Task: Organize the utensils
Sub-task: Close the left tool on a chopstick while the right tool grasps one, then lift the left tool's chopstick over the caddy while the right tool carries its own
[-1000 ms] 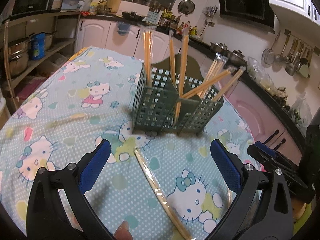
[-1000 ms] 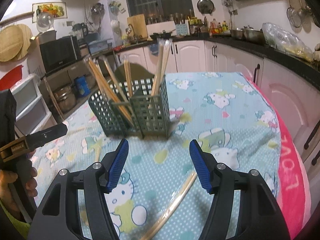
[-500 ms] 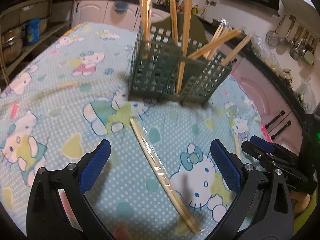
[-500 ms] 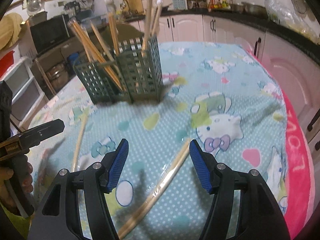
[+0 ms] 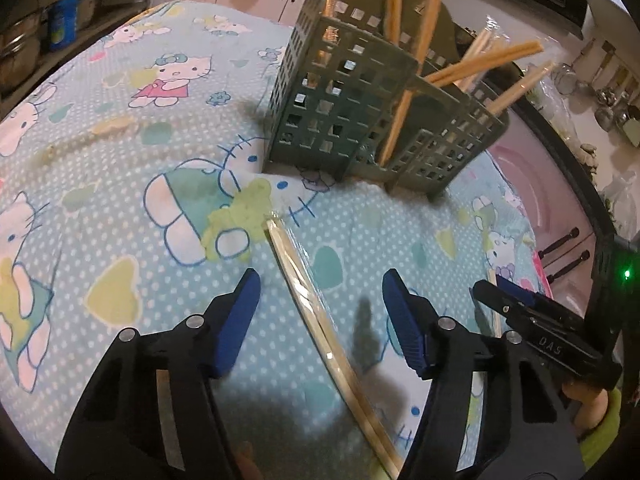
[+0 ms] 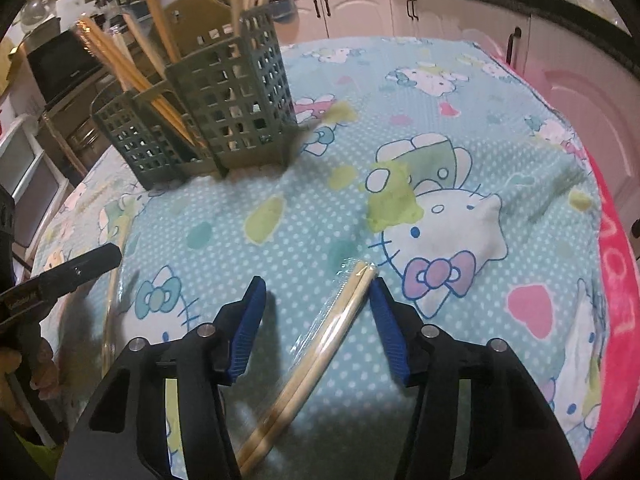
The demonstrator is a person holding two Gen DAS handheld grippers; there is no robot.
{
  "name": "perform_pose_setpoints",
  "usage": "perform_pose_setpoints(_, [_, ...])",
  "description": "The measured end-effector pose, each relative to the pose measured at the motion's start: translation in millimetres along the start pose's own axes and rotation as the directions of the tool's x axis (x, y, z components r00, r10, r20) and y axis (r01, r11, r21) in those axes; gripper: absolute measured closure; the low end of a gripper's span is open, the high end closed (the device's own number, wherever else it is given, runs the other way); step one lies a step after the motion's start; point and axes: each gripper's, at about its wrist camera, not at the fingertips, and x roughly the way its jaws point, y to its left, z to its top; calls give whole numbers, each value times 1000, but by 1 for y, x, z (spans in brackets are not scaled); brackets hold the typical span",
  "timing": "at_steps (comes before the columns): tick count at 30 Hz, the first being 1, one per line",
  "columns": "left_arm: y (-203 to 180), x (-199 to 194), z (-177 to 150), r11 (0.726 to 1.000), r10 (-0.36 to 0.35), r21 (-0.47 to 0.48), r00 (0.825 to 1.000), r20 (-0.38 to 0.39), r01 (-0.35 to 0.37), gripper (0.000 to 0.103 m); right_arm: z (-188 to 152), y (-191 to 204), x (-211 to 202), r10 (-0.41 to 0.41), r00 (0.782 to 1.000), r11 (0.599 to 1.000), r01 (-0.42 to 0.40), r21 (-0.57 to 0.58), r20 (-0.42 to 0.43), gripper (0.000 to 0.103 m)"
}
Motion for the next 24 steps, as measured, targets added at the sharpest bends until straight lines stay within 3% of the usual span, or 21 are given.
perform_pose_setpoints(4, [1,9,11,1000,23,-3,1000,-13,-23,55,7,0,6,-6,1000,1000,6,0,-8,55])
perform_pose_setpoints(8, [-2,19,21,996,92,19,995,-24,-92,65,13,-1,9,-15,1000,1000,15,4,-13,63])
perform_pose_setpoints(14, [-6,30,34,983,178,54,984,-15,-177,80,17,-8,11,-16,1000,1000,16,15,-14,83])
perform_pose_setpoints(20, [7,26,38,988,154,4,988,2,-154,98,17,-6,4,68,998,997,-68,24,4,91])
perform_pose_setpoints(24, [12,19,37,993,115,-19,993,17,-115,101,17,6,-5,99,995,995,-99,-2,18,93])
